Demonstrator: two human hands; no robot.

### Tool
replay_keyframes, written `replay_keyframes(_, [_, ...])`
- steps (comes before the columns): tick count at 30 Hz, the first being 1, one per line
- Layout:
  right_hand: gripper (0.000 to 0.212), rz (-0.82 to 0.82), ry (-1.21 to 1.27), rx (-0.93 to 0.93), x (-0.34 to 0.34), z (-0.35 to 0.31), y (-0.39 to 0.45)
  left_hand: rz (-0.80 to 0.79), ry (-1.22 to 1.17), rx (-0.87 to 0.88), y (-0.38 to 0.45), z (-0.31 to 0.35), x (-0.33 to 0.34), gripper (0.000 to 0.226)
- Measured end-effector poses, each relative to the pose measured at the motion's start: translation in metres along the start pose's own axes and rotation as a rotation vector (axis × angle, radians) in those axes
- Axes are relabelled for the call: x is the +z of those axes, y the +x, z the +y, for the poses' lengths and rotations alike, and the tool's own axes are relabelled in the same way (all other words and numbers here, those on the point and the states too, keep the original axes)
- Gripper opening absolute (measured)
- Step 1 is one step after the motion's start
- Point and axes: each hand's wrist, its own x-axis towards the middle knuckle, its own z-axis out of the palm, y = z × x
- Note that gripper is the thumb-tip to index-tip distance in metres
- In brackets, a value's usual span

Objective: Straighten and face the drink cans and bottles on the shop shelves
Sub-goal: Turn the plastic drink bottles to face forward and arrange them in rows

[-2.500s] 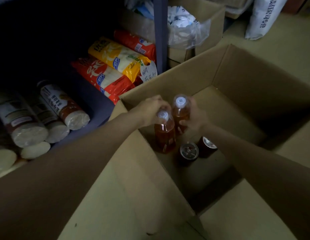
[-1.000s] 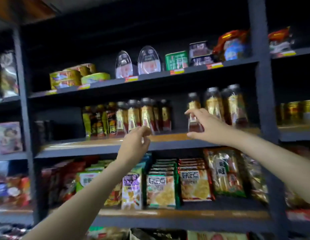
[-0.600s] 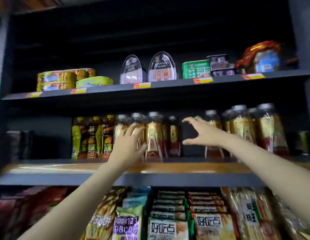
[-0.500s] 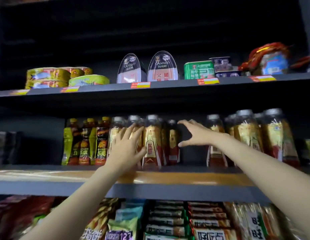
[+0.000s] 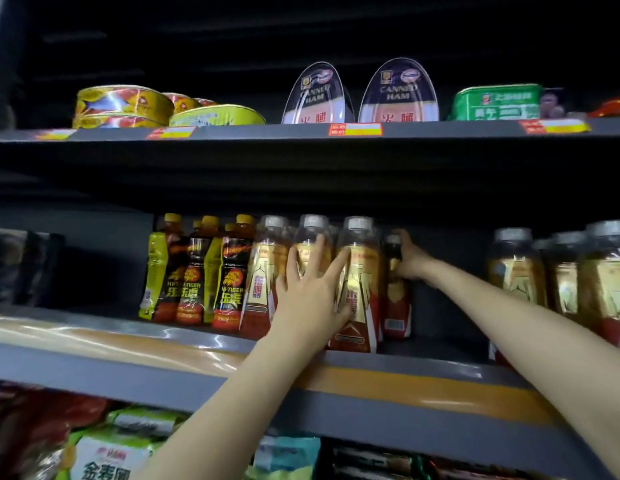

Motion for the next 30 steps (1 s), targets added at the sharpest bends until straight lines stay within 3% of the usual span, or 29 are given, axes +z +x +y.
replay_keyframes(7, [0.094,0.163,0.096,0.020,-0.019,0.001,-0.032,0.002,-0.011,-0.001,-0.003,0.002,0.001,0.078])
replay_keyframes(12, [0.088,0.218,0.061,-0.099,-0.048,-0.009,-0.105,-0.008,-0.014,-0.006,-0.004,0.004,-0.004,0.077])
replay_keyframes(15, [0.083,0.242,0.161,-0.192,-0.067,-0.018,-0.158,-0.007,-0.036,-0.018,-0.007,0.006,-0.012,0.074])
replay_keyframes(19, [0.079,0.328,0.364,-0.200,-0.085,-0.028,-0.212,0.217,-0.119,0.042,-0.011,0.014,-0.033,0.054])
replay_keyframes(22, [0.078,0.370,0.496,-0.184,-0.091,-0.034,-0.228,0.364,-0.327,0.182,-0.020,0.026,-0.052,0.047])
replay_keyframes(24, [0.077,0.410,0.638,-0.169,-0.094,-0.039,-0.233,0.200,-0.525,0.243,-0.036,0.036,-0.062,0.055])
replay_keyframes(27, [0.073,0.416,0.955,-0.128,-0.101,-0.051,-0.240,-0.113,-0.782,0.189,-0.057,0.044,-0.071,0.068])
replay_keyframes(30, [0.073,0.347,1.213,-0.038,-0.104,-0.057,-0.246,-0.183,-1.178,0.062,-0.070,0.045,-0.083,0.054])
